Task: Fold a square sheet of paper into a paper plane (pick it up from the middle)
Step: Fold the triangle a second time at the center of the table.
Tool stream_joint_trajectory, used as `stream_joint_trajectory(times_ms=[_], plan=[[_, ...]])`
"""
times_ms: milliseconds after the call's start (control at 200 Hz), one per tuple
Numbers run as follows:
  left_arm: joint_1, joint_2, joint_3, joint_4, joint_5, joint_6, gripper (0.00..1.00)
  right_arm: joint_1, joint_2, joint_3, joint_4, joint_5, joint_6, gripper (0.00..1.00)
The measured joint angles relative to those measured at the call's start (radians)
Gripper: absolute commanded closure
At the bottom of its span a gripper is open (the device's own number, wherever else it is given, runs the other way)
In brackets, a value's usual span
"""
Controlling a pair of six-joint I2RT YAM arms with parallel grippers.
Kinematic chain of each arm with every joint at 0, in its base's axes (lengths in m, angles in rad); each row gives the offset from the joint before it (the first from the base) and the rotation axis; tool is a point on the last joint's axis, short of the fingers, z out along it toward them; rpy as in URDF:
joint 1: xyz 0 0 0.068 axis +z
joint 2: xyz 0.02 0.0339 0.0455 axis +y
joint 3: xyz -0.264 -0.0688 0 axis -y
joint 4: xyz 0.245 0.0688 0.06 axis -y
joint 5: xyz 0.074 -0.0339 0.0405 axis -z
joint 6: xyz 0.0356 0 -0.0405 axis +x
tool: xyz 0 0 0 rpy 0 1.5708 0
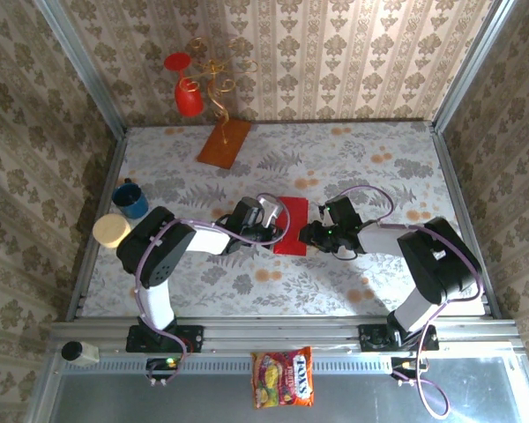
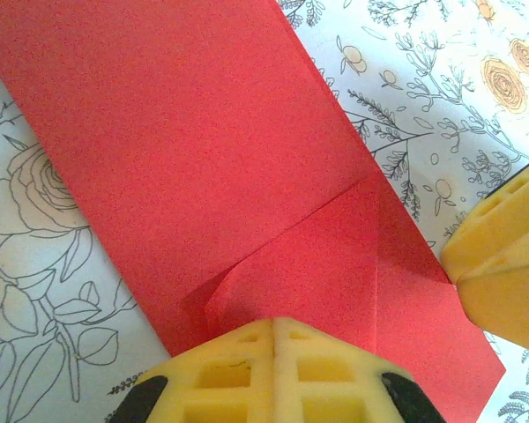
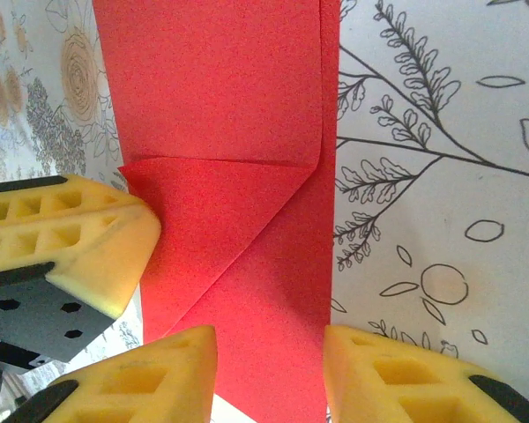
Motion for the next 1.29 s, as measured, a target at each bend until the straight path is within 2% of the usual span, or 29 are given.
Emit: stream_joint_trajectory(times_ms=[495,830,1295], plan=[[0.009,0.004,-0.016,0.038,0.020,0.000,1.00,-0.032,0.079,0.117,-0.126,-0.072,0.001,0.65],[0.012,0.006,-0.018,0.045,0.030,0.000,1.00,-0.037,0.165,0.185,-0.020,-0.105,-0.009,0.65],[0.013,0.007,-0.018,0.048,0.032,0.000,1.00,-0.093,0.177,0.188,0.024,-0.103,-0.037,0.66]])
